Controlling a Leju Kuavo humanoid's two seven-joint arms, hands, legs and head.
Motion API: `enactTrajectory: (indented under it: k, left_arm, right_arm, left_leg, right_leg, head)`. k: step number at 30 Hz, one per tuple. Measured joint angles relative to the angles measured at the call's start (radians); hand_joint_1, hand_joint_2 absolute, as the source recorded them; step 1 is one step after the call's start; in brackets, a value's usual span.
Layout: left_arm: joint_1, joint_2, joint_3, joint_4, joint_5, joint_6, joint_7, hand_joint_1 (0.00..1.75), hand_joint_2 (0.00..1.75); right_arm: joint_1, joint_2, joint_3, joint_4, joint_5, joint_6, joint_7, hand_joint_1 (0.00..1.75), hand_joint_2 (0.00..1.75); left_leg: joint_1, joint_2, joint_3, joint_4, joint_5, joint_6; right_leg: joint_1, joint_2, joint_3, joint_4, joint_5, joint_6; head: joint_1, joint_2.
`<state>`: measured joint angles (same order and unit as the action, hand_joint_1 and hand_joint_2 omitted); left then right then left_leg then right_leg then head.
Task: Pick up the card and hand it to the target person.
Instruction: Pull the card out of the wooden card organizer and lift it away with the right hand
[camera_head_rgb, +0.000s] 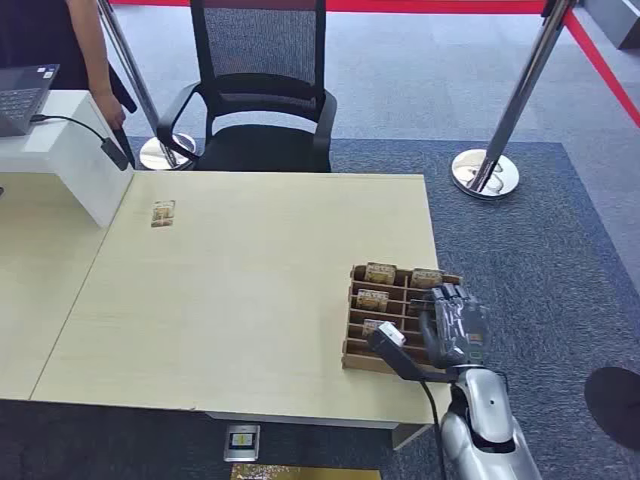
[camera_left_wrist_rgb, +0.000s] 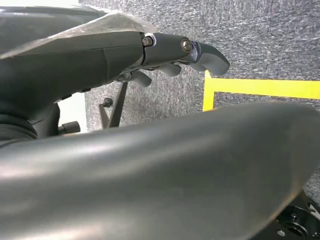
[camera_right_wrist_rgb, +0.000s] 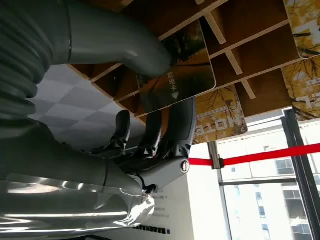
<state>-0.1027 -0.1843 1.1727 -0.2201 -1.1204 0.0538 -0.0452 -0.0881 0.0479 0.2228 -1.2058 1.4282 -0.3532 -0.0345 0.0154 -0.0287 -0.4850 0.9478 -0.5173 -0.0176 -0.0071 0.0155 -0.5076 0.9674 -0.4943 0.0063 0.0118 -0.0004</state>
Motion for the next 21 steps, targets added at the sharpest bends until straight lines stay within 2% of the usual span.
enactTrajectory:
  k: [6, 10, 21]
  left_arm:
    - [0.0, 0.0, 0.0, 0.0, 0.0, -0.001, -0.002, 0.0, 0.0]
    - [0.001, 0.0, 0.0, 0.0, -0.001, -0.003, -0.004, 0.0, 0.0]
    - [0.003, 0.0, 0.0, 0.0, 0.0, -0.004, -0.005, 0.0, 0.0]
  right_arm:
    - [0.004, -0.001, 0.004, -0.003, 0.0, 0.0, 0.004, 1.35, 1.75]
    - [0.008, -0.003, 0.008, -0.007, 0.0, 0.001, 0.01, 1.71, 1.75]
    - [0.066, -0.021, 0.019, -0.1, 0.019, -0.001, 0.011, 1.75, 1.75]
  left_leg:
    - [0.0, 0.0, 0.0, 0.0, 0.0, 0.0]
    - [0.0, 0.0, 0.0, 0.0, 0.0, 0.0]
    - [0.0, 0.0, -0.001, 0.0, -0.002, 0.001]
  right_leg:
    - [0.0, 0.0, 0.0, 0.0, 0.0, 0.0]
    - [0.0, 0.0, 0.0, 0.0, 0.0, 0.0]
    - [0.0, 0.0, -0.001, 0.0, -0.001, 0.001]
  head:
    - [0.0, 0.0]
    - [0.0, 0.0]
    - [0.0, 0.0]
